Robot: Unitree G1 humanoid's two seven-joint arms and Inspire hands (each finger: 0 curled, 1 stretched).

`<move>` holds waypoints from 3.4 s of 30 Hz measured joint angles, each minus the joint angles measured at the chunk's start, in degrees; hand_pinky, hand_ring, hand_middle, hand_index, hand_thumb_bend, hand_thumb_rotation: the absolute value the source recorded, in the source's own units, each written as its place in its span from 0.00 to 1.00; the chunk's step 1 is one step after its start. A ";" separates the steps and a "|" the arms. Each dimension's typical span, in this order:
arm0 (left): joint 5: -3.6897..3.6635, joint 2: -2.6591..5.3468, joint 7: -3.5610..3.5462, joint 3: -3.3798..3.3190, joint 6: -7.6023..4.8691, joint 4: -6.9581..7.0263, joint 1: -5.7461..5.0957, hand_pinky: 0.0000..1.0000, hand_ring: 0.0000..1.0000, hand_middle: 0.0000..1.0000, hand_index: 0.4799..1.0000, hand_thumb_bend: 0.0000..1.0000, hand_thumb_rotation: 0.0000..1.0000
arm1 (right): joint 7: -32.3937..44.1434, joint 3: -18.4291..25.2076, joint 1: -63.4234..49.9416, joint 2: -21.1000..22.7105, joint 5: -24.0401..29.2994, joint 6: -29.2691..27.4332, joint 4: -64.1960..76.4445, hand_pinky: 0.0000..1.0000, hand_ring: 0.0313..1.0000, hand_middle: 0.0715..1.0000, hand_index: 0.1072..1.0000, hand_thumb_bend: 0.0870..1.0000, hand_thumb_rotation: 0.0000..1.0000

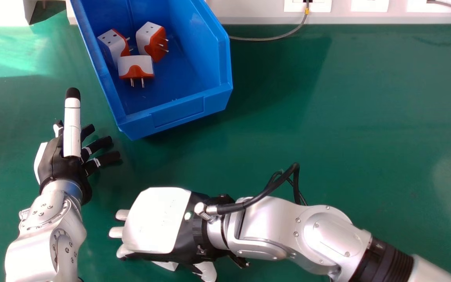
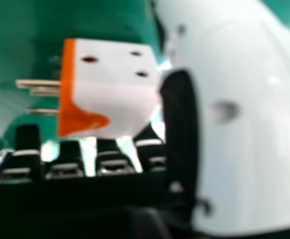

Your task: Pick all objects and put in blue box

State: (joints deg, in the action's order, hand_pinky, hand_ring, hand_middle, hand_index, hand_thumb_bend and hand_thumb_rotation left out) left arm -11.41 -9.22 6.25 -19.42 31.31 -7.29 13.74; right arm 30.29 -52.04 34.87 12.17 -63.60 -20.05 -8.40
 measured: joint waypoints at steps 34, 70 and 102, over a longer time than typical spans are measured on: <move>0.12 0.06 0.23 0.12 -0.03 -0.04 0.00 0.67 0.77 0.91 1.00 0.81 0.94 | -6.06 -0.48 -0.10 -1.78 -1.97 0.81 -4.12 0.73 0.82 0.84 0.71 0.79 0.08; 0.14 0.06 0.06 0.10 0.01 0.01 -0.04 0.68 0.78 0.91 1.00 0.81 0.94 | -20.39 -0.04 0.05 -2.00 0.55 -3.08 -12.47 0.40 0.45 0.50 0.43 0.48 0.01; 0.10 0.14 -0.10 0.07 -1.01 -0.55 -0.07 0.68 0.77 0.91 1.00 0.81 0.94 | -13.54 5.35 0.34 -1.61 6.61 -2.62 -7.06 0.38 0.40 0.48 0.44 0.47 0.00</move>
State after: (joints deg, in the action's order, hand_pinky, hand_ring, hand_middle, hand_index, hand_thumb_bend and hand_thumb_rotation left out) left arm -11.31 -9.08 6.15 -19.35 30.31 -7.84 13.68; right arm 16.75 -46.68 35.21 10.55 -57.00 -22.67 -15.46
